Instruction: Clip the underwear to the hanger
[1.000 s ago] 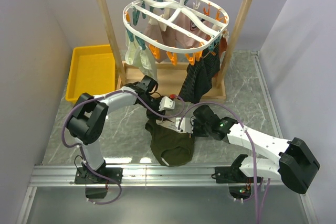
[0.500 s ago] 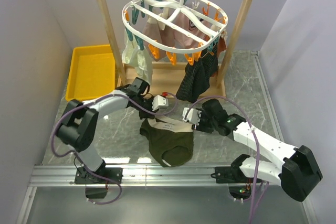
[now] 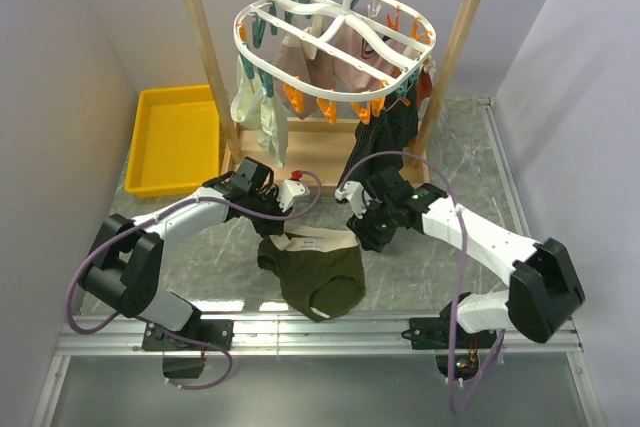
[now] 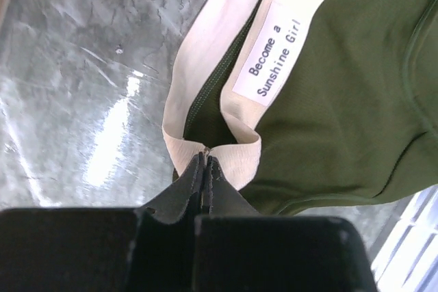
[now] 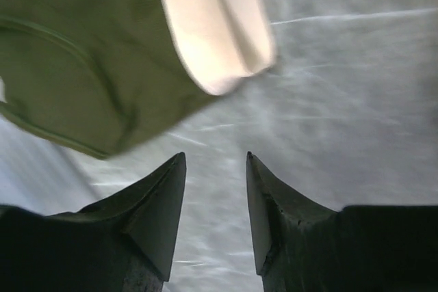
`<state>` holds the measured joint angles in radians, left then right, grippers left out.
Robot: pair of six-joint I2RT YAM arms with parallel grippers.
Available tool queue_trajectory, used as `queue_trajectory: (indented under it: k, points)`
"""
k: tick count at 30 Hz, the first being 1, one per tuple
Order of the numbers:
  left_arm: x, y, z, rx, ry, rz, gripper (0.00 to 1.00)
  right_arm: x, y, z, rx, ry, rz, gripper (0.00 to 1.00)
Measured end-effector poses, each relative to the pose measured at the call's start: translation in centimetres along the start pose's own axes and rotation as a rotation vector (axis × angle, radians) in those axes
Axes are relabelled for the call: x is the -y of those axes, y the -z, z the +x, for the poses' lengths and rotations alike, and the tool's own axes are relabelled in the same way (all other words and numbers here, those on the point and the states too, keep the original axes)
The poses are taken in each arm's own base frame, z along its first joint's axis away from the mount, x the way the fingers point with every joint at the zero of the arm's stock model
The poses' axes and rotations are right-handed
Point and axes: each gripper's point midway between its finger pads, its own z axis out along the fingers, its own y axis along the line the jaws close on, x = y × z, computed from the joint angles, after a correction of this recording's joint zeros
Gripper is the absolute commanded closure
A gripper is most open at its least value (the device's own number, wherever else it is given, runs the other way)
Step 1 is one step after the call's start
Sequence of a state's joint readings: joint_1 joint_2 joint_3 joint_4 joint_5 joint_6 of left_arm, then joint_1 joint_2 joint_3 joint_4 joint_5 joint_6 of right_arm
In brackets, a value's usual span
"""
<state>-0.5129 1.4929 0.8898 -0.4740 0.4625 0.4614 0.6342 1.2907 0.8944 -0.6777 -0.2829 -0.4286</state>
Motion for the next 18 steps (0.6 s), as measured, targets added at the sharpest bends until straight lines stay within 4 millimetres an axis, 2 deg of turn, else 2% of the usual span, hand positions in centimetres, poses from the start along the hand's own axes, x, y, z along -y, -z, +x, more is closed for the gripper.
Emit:
queue_trajectory:
  k: [2, 5, 6, 9, 15, 18]
  points:
    - [0.2, 0.1, 0.0, 0.003, 0.036, -0.003, 0.99, -0.9, -0.8, 0.0, -0.022, -0.084, -0.050, 0.52]
    - [0.5, 0.3, 0.0, 0.011, 0.073, -0.006, 0.92, -1.9, -1.9, -0.1, -0.047, -0.204, -0.107, 0.51]
    - [0.5, 0.3, 0.0, 0.012, 0.083, -0.007, 0.85, -2.1, -2.2, 0.0, -0.056, -0.236, -0.119, 0.51]
    - [0.6, 0.5, -0.1, 0.022, 0.110, -0.008, 0.73, -2.6, -3.0, -0.2, -0.082, -0.331, -0.146, 0.51]
    - [-0.5, 1.5, 0.5, 0.043, 0.194, -0.006, 0.58, -2.4, -4.4, -0.2, -0.107, -0.466, -0.138, 0.51]
    - [-1.4, 2.3, 1.0, 0.050, 0.238, -0.004, 0.55, -2.0, -4.9, -0.3, -0.109, -0.513, -0.116, 0.51]
